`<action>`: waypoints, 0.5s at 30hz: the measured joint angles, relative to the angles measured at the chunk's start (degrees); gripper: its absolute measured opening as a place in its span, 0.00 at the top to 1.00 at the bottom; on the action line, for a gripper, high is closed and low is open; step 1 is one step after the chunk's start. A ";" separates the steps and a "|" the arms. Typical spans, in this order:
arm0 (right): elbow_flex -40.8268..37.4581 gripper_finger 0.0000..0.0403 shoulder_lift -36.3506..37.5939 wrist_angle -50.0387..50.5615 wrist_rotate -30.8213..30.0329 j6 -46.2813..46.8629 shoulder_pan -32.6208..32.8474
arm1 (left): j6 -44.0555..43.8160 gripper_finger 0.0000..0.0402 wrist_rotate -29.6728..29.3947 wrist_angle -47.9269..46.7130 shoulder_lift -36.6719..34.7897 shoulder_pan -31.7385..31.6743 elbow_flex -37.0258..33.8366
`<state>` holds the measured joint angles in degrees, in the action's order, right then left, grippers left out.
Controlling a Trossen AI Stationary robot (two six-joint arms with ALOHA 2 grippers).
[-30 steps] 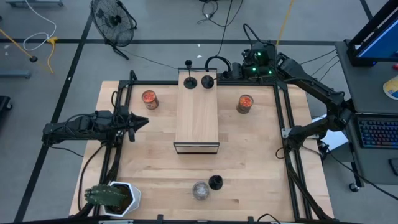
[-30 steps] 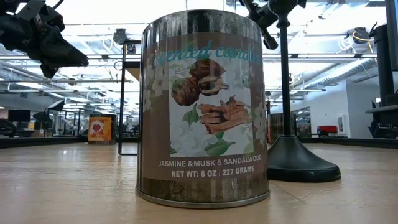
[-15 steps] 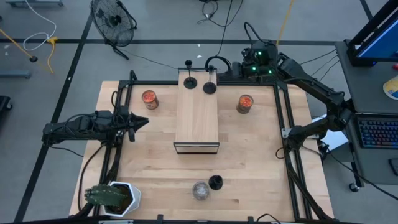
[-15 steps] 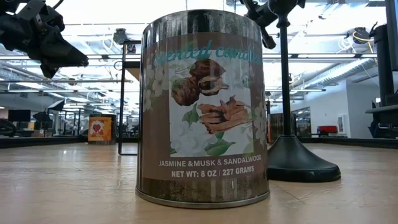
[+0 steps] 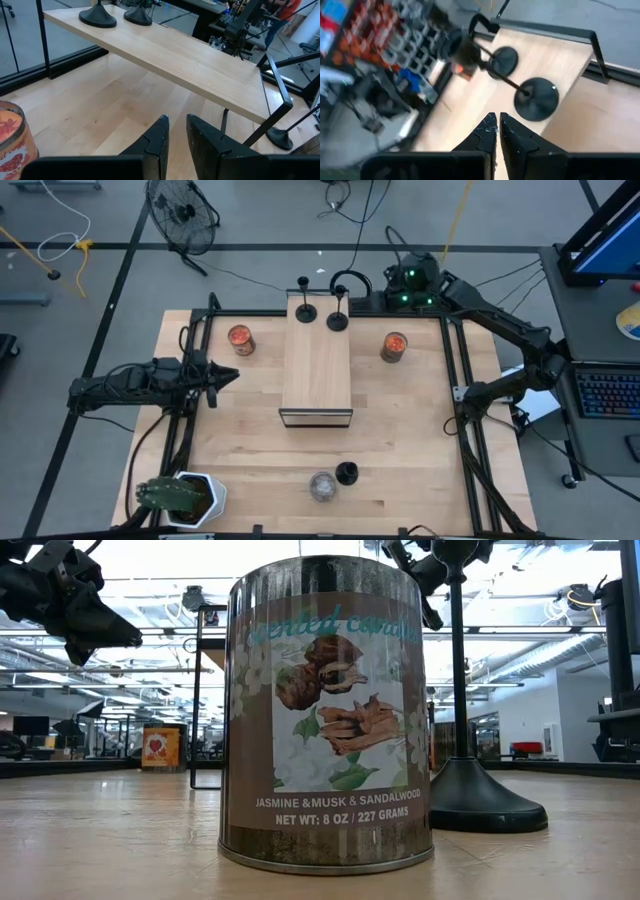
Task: Pick & Place candle stick holders
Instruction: Put the top black candle holder on the shelf aligned with the other black candle holder
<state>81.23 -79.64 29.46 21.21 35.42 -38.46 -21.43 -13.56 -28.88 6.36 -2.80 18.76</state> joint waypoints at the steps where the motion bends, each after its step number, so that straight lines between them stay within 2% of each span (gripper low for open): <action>1: -0.86 0.96 0.00 -0.54 -0.06 -2.41 0.45 | 0.00 0.82 -0.02 0.00 0.00 -0.01 0.00; 5: -6.37 0.96 -0.02 -9.91 -0.16 -6.44 2.45 | 0.02 0.82 -0.02 0.37 -0.01 0.01 0.00; 10: -15.00 0.99 -0.02 -23.85 -0.28 -4.62 3.84 | 0.01 0.82 -0.02 1.60 0.01 0.01 0.00; 15: -21.31 0.99 -0.02 -31.35 -3.57 -3.50 4.59 | 0.00 0.82 -0.04 2.27 -0.01 -0.01 0.00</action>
<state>59.93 -79.66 -1.90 17.64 31.92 -33.87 -21.43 -13.61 -26.61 6.35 -2.81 18.76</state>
